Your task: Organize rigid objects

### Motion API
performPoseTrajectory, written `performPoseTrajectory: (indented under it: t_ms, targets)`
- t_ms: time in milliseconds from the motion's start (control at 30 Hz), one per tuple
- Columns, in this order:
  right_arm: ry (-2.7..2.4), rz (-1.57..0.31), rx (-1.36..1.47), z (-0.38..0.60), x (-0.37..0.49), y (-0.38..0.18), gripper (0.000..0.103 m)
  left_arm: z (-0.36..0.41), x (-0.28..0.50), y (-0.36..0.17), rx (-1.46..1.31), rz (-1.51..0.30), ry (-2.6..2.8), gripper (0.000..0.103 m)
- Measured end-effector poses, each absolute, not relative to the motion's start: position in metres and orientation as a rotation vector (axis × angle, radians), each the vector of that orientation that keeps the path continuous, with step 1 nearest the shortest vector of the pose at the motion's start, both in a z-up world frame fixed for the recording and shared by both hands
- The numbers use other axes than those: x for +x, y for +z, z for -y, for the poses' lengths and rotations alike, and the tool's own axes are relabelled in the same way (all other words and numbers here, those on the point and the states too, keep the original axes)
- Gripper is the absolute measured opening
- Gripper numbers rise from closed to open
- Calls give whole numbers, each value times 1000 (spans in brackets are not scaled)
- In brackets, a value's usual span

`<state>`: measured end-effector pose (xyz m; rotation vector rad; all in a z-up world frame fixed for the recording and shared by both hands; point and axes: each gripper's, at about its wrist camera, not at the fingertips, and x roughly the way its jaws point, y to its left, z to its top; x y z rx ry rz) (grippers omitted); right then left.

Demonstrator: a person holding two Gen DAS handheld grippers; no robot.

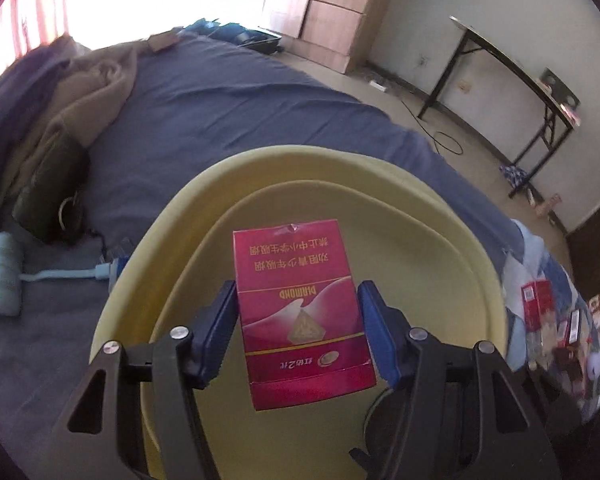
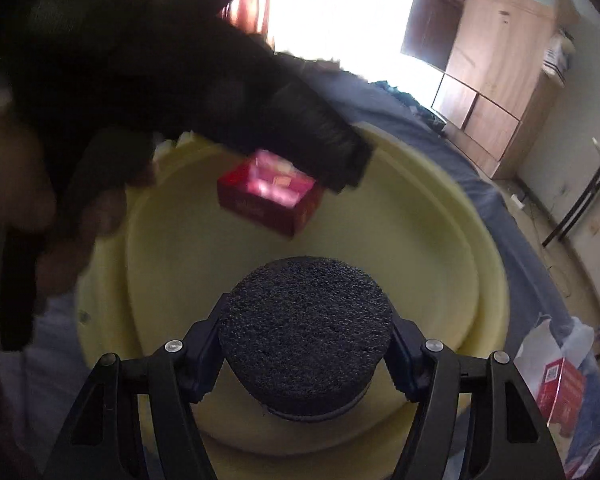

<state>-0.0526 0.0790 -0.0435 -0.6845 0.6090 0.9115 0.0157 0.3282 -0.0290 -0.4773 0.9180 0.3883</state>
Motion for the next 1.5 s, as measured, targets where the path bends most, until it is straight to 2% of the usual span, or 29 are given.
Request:
performPoseTrajectory:
  t_ms: [233,333,400,433,500,567,733,900,1100,1333,1500]
  targets:
    - [912,-617,-693,-80,-54,-46,69,-324,30,-44,-466,-965,452,63]
    - [902,-629,-722,-93,-62,-54,72,-324,28,-42,-466,-955,447,79]
    - [902,-631,-698,-94,-60,-55,74,-329,21,-35,-472,-926,463,83]
    - [894,-628,-691,-94,-60,-53,76,-330,17,-29,-472,-903,466,86]
    - [893,-590,-670,-88,-63,-45,95,-331,8,-15,-479,-849,453,91]
    - [891,-552,-648,-84,-69,-38,103,-329,0,-2,-465,-808,455,99]
    - [829,-459,-565,-51,-77,-10,103,-314,-15,33,-425,-714,429,103]
    - [687,-357,-461,15,-89,21,103,-280,-8,57,-303,-674,400,103]
    - [452,-338,-366,104,-106,52,103,-227,14,68,-254,-668,253,103]
    - [106,-316,-138,236,-123,65,103,-107,63,58,-65,-678,37,103]
    - [-39,-426,2,299,-109,57,103,-55,99,21,-132,-774,-55,103]
